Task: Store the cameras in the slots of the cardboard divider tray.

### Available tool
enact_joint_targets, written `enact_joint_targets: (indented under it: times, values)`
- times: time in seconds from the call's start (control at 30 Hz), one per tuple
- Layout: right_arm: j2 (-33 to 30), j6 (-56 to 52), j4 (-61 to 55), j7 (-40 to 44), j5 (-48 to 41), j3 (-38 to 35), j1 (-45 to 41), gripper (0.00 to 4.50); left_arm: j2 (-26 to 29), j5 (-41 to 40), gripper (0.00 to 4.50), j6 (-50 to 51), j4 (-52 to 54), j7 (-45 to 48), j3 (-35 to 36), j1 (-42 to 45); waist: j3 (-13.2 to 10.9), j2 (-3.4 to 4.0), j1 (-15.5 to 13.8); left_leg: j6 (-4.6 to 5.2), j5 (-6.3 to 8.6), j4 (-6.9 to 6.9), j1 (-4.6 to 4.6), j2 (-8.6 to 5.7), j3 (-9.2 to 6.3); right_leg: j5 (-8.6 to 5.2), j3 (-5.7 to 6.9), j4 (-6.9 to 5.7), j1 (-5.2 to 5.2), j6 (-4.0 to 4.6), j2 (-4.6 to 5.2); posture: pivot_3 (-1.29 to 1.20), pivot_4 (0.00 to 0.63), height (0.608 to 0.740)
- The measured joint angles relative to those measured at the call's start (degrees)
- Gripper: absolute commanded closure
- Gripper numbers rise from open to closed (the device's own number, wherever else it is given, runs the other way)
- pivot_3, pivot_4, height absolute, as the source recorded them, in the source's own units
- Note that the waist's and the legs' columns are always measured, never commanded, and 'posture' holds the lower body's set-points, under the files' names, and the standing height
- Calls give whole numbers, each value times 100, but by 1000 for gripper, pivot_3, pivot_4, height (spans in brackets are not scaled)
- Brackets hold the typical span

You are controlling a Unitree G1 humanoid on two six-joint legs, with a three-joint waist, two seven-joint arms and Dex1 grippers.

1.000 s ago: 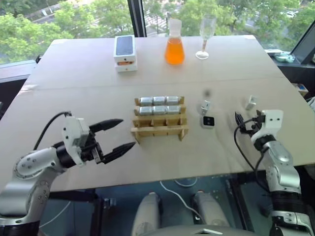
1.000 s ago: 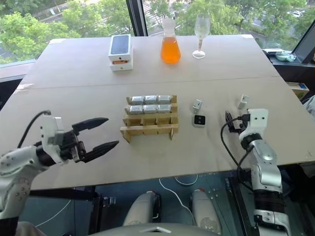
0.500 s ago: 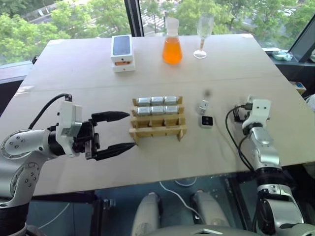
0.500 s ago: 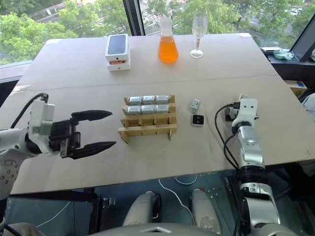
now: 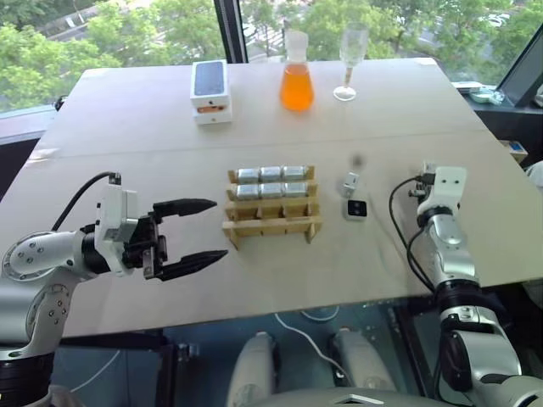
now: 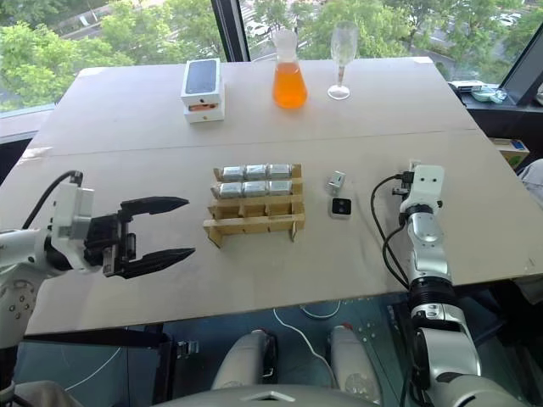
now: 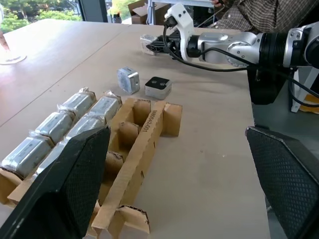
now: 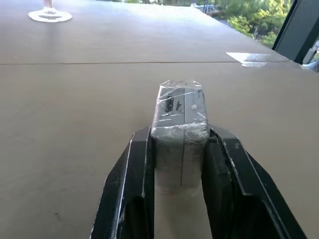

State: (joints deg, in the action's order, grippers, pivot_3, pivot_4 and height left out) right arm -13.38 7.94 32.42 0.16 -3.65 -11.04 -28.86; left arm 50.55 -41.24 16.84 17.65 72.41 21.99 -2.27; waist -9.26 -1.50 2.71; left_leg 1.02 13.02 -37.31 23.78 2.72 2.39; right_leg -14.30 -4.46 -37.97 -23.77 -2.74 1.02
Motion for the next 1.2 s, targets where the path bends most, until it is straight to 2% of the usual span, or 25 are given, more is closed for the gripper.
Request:
enact_joint_targets:
  times: [0.13,0.27,0.4,0.57,0.73,0.93,1.2]
  values:
    - [-87,228,-238,714,-120,186,3,3768,-29,46,0,-10,-19,-7,58,-232,-2,3,9,0,0,0,0,2,0,1,0,0,0,-2,0,0,150,740]
    - [-63,-80,-1372,2645,-1325,551,-16,3768,-25,49,0,43,74,-17,323,-615,-9,11,64,0,0,1,-2,36,-1,10,6,-1,1,-18,-5,0,150,740]
    - [-148,-863,-2046,4233,-1870,1340,-385,3768,-17,65,0,44,115,-41,536,-829,-10,14,69,1,0,0,-4,40,-3,1,13,-3,0,0,-6,0,150,740]
    - [127,-1230,-1969,5999,-1893,2499,-1253,3768,-301,133,0,-76,-42,-457,963,-994,-12,16,75,0,0,-2,-5,44,-9,3,25,-6,0,-2,-7,0,150,740]
    - [371,-945,-1253,6568,-1512,2870,-1605,3768,-494,209,0,-111,-83,-533,1171,-1555,-12,12,-5,-2,1,-1,5,37,-10,0,34,2,-1,3,6,0,150,740]
    - [909,-436,130,6884,-1097,2931,-2188,3768,-900,173,0,-110,381,-781,1454,-2350,-14,9,-13,-3,1,-1,-2,43,-3,0,37,-2,-4,8,9,0,150,740]
    - [1458,522,1649,6891,-445,2918,-2804,3768,-994,101,0,-85,707,-1021,1580,-2554,-15,11,-8,-6,0,0,-1,43,-3,3,42,-2,-5,15,10,0,150,740]
